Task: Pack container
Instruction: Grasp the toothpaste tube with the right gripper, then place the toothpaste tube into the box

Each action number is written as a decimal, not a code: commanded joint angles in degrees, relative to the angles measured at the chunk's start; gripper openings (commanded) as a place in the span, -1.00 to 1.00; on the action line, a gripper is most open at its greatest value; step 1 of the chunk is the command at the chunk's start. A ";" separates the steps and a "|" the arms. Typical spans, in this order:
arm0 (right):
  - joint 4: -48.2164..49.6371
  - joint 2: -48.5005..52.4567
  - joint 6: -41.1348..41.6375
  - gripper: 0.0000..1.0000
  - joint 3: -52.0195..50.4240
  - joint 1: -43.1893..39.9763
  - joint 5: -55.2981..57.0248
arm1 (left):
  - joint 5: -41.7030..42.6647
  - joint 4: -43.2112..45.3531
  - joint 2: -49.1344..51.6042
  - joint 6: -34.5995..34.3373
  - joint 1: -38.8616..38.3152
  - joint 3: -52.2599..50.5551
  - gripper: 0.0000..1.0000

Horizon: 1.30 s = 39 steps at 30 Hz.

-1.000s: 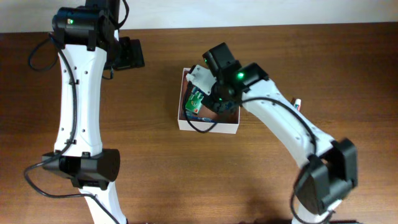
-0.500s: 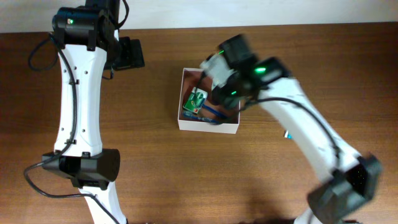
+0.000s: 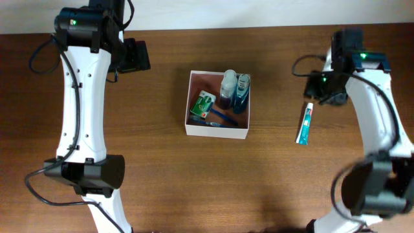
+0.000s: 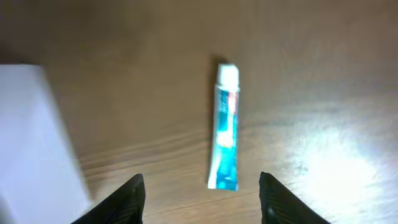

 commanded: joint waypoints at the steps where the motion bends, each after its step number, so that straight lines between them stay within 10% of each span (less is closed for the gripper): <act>1: 1.29 4.59 2.54 0.08 -2.25 -2.16 -0.09 | -0.63 -0.07 -0.98 0.68 0.09 0.85 0.99; 10: 4.11 14.27 1.70 0.04 -3.37 -2.91 -0.37 | -0.63 -0.07 -0.98 0.68 0.09 0.85 0.99; 22: 2.19 17.31 0.70 -0.90 -3.78 -2.86 0.98 | -0.63 -0.04 -0.98 0.68 0.09 0.85 0.99; 39: -0.96 -15.76 -19.26 -0.92 2.43 21.84 -10.38 | -0.63 -0.07 -0.98 0.68 0.09 0.85 0.99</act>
